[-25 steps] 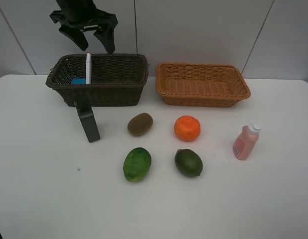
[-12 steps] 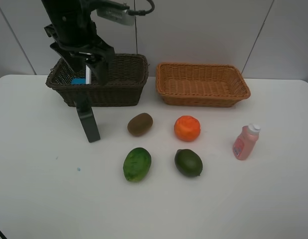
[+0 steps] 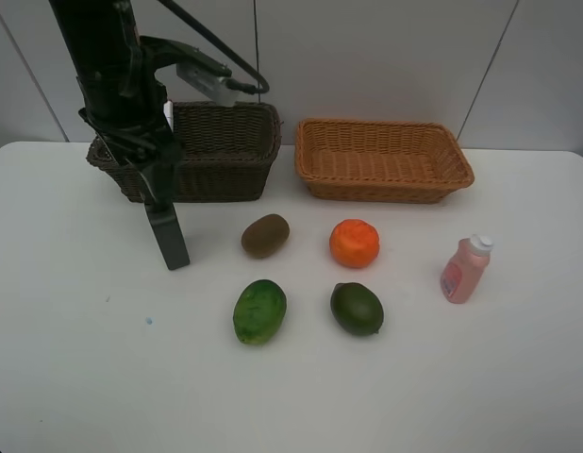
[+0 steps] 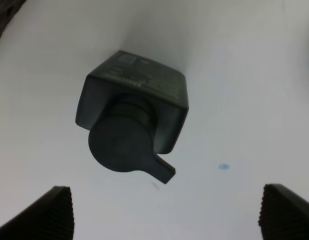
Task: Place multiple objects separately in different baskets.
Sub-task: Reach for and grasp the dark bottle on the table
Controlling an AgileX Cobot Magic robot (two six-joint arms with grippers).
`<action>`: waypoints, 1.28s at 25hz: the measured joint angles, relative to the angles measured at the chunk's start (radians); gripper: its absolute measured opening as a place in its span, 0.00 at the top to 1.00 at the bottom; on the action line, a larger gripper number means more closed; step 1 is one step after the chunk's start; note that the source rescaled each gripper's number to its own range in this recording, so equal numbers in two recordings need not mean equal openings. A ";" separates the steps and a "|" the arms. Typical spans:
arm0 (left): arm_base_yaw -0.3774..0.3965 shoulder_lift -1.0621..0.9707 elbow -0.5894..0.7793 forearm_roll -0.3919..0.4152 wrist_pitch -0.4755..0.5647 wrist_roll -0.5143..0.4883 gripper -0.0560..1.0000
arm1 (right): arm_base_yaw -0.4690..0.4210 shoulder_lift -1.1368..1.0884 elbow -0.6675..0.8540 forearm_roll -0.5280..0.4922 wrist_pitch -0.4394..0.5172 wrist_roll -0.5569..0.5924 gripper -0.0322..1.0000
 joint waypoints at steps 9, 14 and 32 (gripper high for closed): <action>0.000 0.023 0.000 0.005 -0.009 0.085 0.00 | 0.000 0.000 0.000 0.000 0.000 0.000 0.05; 0.000 0.074 0.014 0.003 -0.009 0.085 0.00 | 0.000 0.000 0.000 0.000 0.000 0.000 0.05; 0.019 0.079 0.125 0.017 -0.196 0.104 0.00 | 0.000 0.000 0.000 0.000 0.000 0.000 0.05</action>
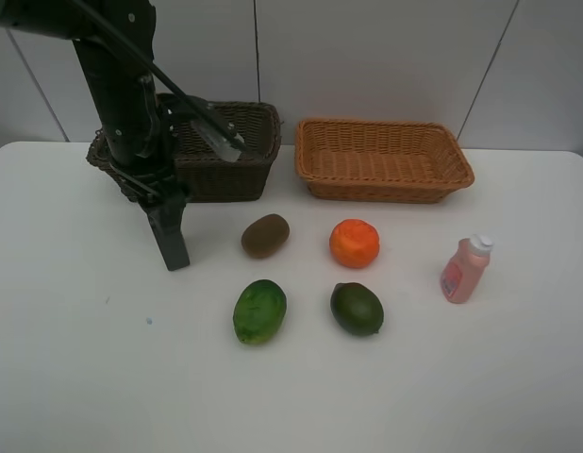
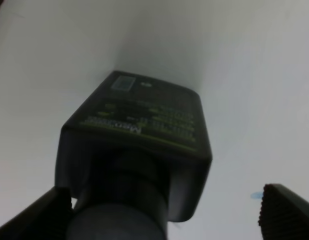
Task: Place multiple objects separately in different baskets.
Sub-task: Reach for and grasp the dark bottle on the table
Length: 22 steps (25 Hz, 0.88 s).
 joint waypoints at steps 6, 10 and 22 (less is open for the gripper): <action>0.047 0.000 0.000 0.002 -0.027 0.000 0.00 | 0.000 0.000 0.000 0.000 0.000 0.000 0.05; 0.061 0.001 0.000 -0.005 -0.052 0.000 0.00 | 0.000 0.000 0.000 0.000 0.000 0.000 0.05; 0.061 0.028 0.000 -0.063 -0.074 0.012 0.00 | 0.000 0.000 0.000 0.000 0.000 0.000 0.05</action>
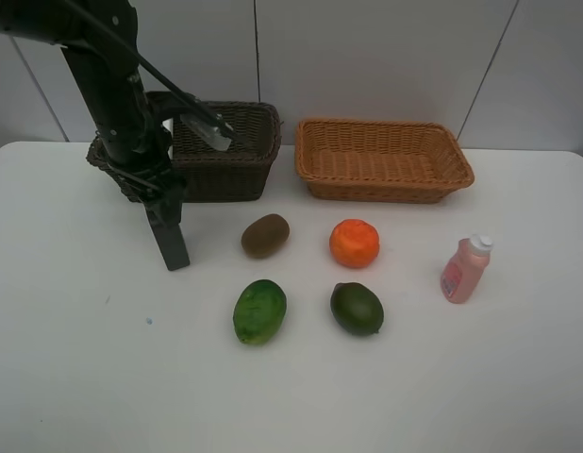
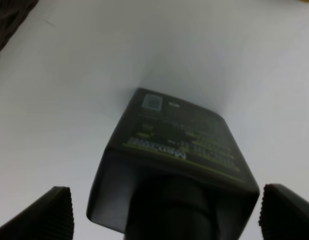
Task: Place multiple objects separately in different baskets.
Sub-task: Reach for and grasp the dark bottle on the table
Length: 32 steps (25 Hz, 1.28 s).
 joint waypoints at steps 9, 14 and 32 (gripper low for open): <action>0.000 0.006 0.000 -0.019 -0.004 0.021 0.00 | 0.000 0.000 0.000 0.000 0.000 0.000 0.05; 0.000 0.006 0.000 -0.020 -0.020 0.023 0.00 | 0.000 0.000 0.000 0.000 0.000 0.000 0.05; 0.000 0.006 0.137 -0.022 -0.171 0.049 0.00 | 0.000 0.000 0.000 0.000 0.000 0.000 0.05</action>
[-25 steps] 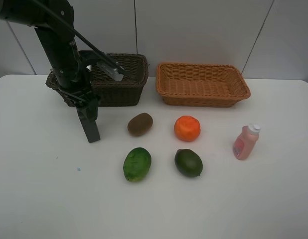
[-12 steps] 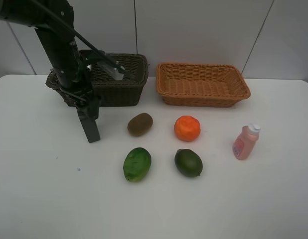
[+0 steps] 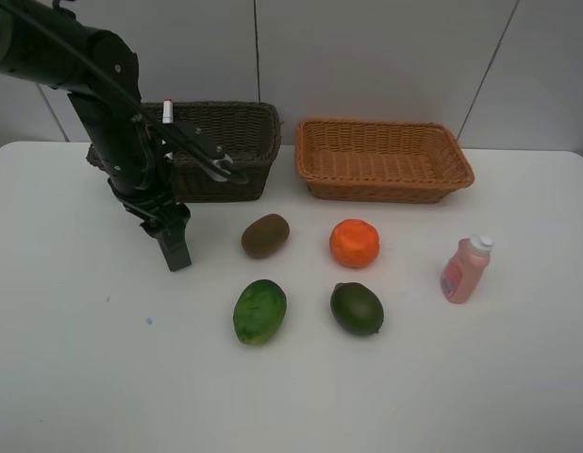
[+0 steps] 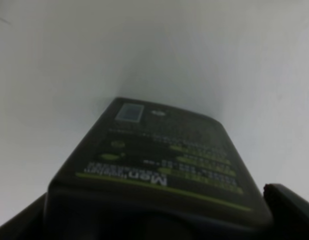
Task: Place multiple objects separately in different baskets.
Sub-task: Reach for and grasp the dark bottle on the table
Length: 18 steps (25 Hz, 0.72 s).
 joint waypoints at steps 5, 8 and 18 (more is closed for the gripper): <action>0.000 0.014 0.000 -0.005 -0.009 0.000 0.00 | 0.000 0.000 0.000 0.000 0.000 0.000 0.05; 0.000 0.020 -0.005 -0.005 -0.001 0.001 0.00 | 0.000 0.000 0.000 0.000 0.000 0.000 0.05; 0.000 0.024 -0.008 0.003 0.001 0.000 0.10 | 0.000 0.000 0.000 0.000 0.000 0.000 0.05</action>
